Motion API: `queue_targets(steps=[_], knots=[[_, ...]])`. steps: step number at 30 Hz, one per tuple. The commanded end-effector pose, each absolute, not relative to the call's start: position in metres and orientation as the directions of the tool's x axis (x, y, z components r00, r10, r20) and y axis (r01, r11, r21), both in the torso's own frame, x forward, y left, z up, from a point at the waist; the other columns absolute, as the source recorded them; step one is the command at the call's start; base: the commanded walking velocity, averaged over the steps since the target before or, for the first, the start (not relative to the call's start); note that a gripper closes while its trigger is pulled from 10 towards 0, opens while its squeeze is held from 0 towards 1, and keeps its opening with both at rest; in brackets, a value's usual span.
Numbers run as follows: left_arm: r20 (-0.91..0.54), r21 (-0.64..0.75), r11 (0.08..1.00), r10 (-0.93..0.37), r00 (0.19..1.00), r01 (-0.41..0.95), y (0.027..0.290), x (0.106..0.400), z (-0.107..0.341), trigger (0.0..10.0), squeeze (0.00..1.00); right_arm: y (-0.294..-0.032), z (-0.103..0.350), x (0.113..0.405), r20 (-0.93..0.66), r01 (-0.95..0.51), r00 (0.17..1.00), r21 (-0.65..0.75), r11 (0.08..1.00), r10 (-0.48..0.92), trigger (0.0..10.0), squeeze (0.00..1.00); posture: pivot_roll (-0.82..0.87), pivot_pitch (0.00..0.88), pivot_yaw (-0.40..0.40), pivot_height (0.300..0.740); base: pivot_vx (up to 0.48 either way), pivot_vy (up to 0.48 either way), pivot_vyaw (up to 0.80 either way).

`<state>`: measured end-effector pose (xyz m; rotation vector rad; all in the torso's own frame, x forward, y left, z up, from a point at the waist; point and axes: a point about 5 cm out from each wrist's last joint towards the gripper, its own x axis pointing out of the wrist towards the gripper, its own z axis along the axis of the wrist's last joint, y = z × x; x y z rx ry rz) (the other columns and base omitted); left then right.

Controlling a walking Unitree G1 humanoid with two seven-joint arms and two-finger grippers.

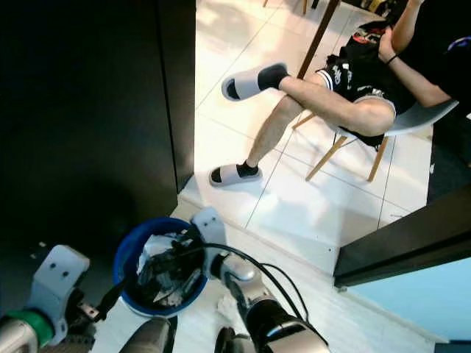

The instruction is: Clean up the room

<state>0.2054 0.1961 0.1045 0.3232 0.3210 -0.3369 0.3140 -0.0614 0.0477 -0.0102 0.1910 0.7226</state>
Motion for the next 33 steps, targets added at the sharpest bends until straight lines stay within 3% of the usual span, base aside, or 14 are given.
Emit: queue_targets(steps=[1,2,5,7,11,16,33], knots=[[-0.395,0.253,0.892,-0.258,0.882,0.374,0.195,0.202,0.094,10.0,0.0,-0.066,0.041,0.309,-0.176,-0.634,0.752,0.072,0.77,0.635,10.0,0.0,0.33,0.208,-0.027,0.735,0.0,0.0,0.0],[-0.392,0.281,0.897,-0.217,0.894,0.341,0.195,0.214,0.087,10.0,0.0,-0.083,0.038,0.308,-0.161,-0.547,0.824,0.023,0.837,0.543,10.0,0.0,0.27,0.195,-0.022,0.735,0.0,0.0,0.0],[-0.386,0.274,0.912,-0.185,0.904,0.304,0.195,0.224,0.082,10.0,0.0,-0.097,0.037,0.307,-0.143,-0.456,0.88,0.008,0.89,0.453,10.0,0.0,0.22,0.179,-0.019,0.735,0.0,0.0,0.0],[-0.377,0.281,0.927,-0.131,0.917,0.248,0.191,0.244,0.074,10.0,0.0,-0.124,0.033,0.303,-0.118,-0.274,0.955,-0.011,0.962,0.271,10.0,0.0,0.18,0.165,-0.016,0.735,0.0,0.0,0.0],[-0.362,0.287,0.927,-0.127,0.923,0.24,0.179,0.261,0.072,10.0,0.0,-0.145,0.032,0.296,-0.085,-0.149,0.985,0.004,0.989,0.148,10.0,0.0,0.15,0.154,-0.011,0.735,-0.066,0.0,0.0],[-0.347,0.272,0.926,-0.158,0.924,0.261,0.168,0.267,0.073,10.0,0.0,-0.146,0.036,0.297,-0.059,-0.139,0.989,0.004,0.99,0.139,10.0,0.0,0.14,0.15,-0.012,0.735,-0.382,0.0,0.0],[-0.327,0.282,0.93,-0.137,0.935,0.235,0.169,0.273,0.066,10.0,0.0,-0.136,0.047,0.304,-0.023,-0.142,0.99,0.003,0.99,0.142,10.0,0.0,0.15,0.146,-0.016,0.735,-0.427,0.0,0.0]])
